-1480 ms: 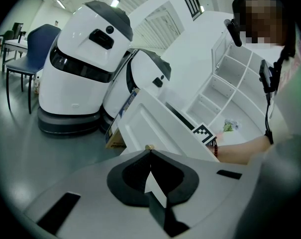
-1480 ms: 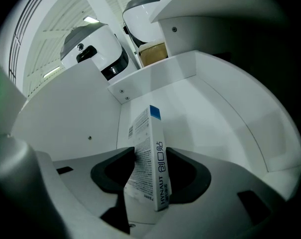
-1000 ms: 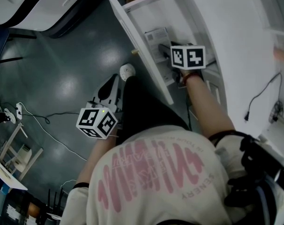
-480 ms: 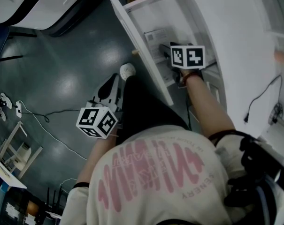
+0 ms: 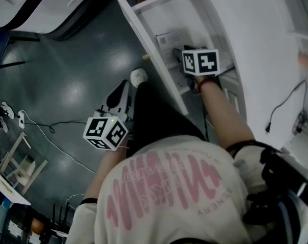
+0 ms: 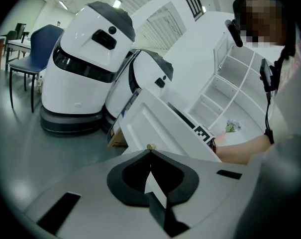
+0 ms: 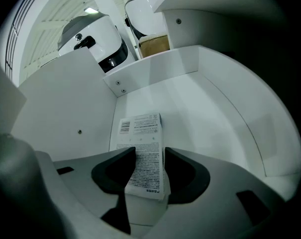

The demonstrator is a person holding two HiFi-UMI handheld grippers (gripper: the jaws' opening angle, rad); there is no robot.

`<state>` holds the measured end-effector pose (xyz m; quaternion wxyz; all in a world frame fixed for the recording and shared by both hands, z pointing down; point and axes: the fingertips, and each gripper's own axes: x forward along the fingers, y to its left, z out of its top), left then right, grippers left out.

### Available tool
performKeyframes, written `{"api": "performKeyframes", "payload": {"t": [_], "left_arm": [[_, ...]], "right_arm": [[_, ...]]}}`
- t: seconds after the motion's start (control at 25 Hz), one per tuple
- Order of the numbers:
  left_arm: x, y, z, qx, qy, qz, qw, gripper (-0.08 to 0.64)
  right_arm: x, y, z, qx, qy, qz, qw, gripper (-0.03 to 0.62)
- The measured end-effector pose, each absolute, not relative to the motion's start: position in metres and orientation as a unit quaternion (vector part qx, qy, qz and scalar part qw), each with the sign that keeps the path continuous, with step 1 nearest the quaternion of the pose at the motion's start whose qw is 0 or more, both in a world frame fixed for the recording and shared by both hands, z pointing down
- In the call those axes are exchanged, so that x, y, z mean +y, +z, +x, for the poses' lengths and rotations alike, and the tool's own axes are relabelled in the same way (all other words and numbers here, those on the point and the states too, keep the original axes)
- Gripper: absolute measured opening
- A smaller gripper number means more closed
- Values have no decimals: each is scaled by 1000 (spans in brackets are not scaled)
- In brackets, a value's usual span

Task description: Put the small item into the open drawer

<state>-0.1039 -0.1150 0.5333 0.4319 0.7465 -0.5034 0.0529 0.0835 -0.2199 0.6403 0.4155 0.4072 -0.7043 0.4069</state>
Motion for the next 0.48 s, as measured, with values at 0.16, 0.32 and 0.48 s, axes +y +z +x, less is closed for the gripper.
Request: {"api": "performKeyframes", "payload": {"t": [0.16, 0.32, 0.48], "left_arm": [[-116, 533, -104, -501, 53, 748, 432, 29], [-116, 536, -106, -502, 54, 746, 434, 29], [-126, 528, -113, -494, 34, 752, 435, 28]], "right_arm": [[-220, 640, 83, -704, 407, 407, 416, 198], [-221, 642, 83, -698, 421, 407, 412, 195], [-219, 645, 82, -687, 443, 405, 409, 195]]}}
